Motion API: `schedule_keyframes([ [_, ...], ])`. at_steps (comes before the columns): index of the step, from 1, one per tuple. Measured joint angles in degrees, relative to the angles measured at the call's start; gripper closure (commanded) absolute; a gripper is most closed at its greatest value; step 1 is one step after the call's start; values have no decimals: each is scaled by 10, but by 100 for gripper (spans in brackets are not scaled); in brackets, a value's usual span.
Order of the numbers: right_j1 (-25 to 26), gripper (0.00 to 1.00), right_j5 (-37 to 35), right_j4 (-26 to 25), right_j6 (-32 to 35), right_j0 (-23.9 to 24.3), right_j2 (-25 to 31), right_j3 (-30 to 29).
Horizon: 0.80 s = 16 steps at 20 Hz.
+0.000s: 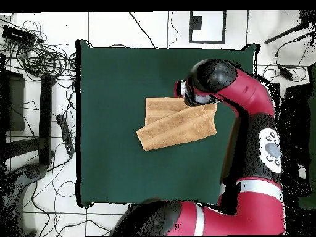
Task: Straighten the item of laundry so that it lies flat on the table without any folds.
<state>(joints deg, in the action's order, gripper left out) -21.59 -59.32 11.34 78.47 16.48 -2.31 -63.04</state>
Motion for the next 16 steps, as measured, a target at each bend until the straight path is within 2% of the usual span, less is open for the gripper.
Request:
schedule_keyframes([
  [6, 5, 100, 71, 20, 42, -44, -10, -2],
  [16, 39, 100, 134, 25, 149, -103, -31, -1],
])
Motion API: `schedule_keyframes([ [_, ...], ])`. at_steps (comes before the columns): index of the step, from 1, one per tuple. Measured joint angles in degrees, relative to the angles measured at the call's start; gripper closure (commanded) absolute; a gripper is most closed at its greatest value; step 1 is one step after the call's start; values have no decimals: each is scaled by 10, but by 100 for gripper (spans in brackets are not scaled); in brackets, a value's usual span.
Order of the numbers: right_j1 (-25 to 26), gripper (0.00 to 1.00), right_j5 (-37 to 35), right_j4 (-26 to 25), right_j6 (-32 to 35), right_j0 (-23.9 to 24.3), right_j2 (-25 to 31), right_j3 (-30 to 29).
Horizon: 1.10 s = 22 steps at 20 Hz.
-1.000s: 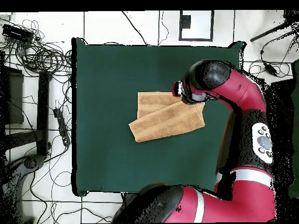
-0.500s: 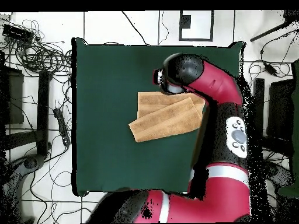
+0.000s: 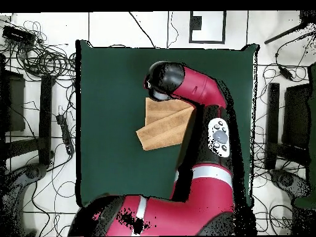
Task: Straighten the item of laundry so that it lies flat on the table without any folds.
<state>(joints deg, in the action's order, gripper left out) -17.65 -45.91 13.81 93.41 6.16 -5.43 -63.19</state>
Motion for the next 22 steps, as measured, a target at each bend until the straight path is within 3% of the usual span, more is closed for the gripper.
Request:
schedule_keyframes([
  [9, 1, 100, 117, -4, 60, -20, -18, -47],
  [17, -56, 100, 136, -12, 60, 9, -18, -133],
  [22, -127, 100, 138, -12, 60, 50, -15, -202],
])
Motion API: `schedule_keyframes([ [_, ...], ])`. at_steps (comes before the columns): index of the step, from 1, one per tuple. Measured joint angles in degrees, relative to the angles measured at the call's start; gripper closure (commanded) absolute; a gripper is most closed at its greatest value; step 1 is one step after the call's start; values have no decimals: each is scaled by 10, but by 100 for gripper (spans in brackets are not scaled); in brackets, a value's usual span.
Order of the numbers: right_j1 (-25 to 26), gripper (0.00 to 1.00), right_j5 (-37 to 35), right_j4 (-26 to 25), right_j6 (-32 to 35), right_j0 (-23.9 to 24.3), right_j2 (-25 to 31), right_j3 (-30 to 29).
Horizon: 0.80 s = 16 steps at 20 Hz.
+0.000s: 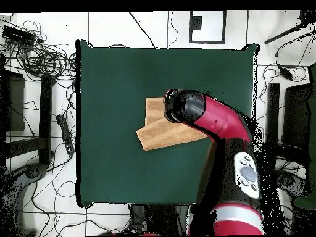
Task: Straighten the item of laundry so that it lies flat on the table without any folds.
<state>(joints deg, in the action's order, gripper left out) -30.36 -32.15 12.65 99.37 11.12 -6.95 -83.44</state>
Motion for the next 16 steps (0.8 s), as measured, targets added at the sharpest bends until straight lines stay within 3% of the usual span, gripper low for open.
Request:
schedule_keyframes([
  [7, -21, 100, 30, -13, 0, 19, 0, -21],
  [16, -15, 100, 44, -36, 0, -2, 0, -21],
])
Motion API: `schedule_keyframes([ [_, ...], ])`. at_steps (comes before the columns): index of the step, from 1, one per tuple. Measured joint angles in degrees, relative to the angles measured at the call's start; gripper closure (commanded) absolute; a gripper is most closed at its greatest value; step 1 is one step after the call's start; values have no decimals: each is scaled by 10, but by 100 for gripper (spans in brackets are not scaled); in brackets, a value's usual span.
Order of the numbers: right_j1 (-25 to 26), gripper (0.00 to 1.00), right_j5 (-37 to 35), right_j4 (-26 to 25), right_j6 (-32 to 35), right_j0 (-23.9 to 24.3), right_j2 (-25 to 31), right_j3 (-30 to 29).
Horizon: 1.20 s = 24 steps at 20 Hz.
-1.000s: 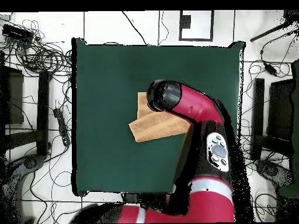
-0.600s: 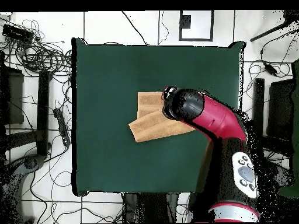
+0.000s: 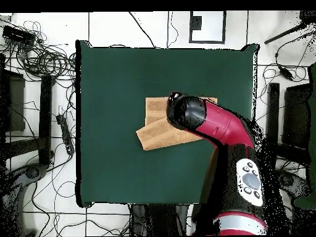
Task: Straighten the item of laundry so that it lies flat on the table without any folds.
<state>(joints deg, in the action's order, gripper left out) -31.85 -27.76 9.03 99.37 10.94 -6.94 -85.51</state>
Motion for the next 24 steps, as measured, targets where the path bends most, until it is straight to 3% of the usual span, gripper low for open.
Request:
schedule_keyframes([
  [15, 73, 100, 48, -10, 0, -37, 0, 14],
  [24, 153, 100, 48, -10, 0, -33, -1, 92],
])
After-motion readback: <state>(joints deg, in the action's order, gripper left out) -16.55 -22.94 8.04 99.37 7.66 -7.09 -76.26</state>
